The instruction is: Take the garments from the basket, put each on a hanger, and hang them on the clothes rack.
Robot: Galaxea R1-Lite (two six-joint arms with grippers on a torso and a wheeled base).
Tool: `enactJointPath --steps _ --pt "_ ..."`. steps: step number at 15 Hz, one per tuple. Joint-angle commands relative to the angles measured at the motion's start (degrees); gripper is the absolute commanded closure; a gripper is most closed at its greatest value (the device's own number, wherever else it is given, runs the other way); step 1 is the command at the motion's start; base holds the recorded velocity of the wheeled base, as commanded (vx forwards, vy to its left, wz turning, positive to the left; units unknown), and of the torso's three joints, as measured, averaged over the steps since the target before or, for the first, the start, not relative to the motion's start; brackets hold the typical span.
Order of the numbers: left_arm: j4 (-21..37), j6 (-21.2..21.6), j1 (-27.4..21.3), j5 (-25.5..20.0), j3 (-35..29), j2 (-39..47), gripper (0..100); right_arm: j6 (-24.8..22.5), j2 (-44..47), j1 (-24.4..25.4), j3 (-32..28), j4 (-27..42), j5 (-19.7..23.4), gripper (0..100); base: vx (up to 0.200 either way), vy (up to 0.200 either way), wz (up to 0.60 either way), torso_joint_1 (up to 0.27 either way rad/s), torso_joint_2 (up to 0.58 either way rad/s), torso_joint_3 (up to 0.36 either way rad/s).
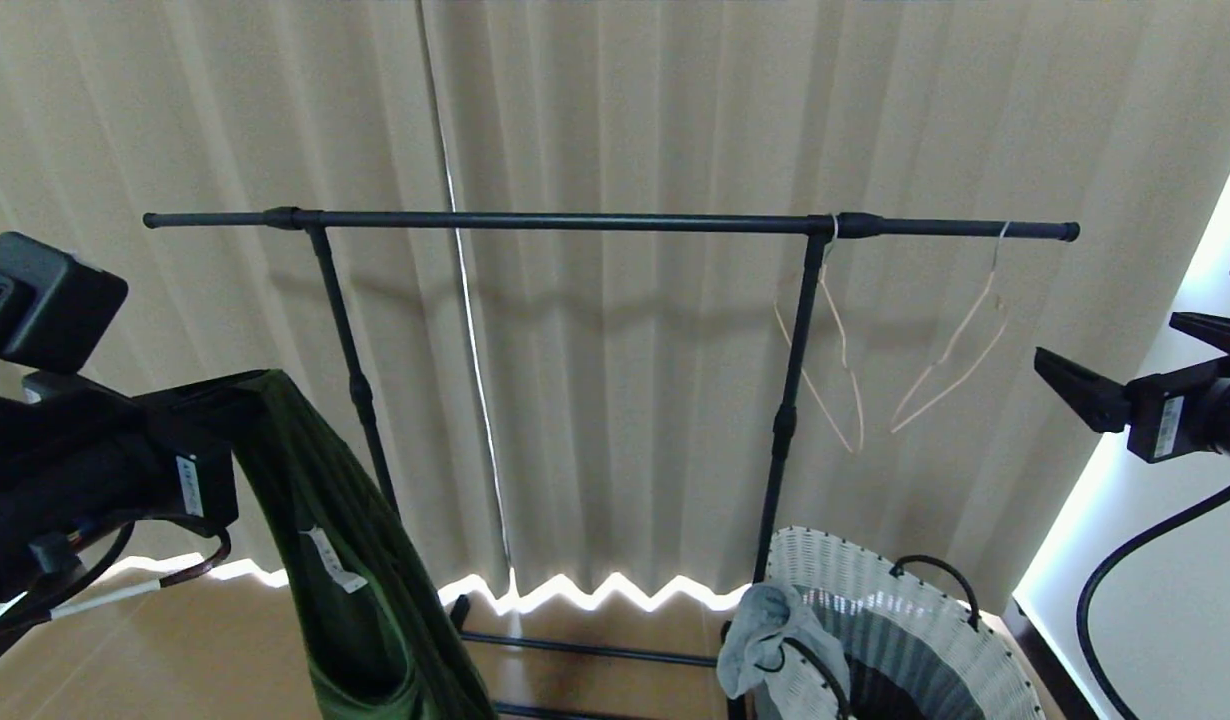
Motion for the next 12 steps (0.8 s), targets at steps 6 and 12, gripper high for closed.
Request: enactJointPath --steps 6,12 --pt "-3.6 -0.2 0.0 0.0 2.1 -0.1 100 0.0 0.3 -2.2 0.0 0.6 0.1 0 0.000 0.000 0.00 0.000 0.00 0.000" --pt "-3.6 0.0 0.0 0.1 2.3 0.0 100 -0.1 0.4 -4.5 0.0 0.9 -0.1 0 0.200 0.000 0.00 0.002 0.00 0.003"
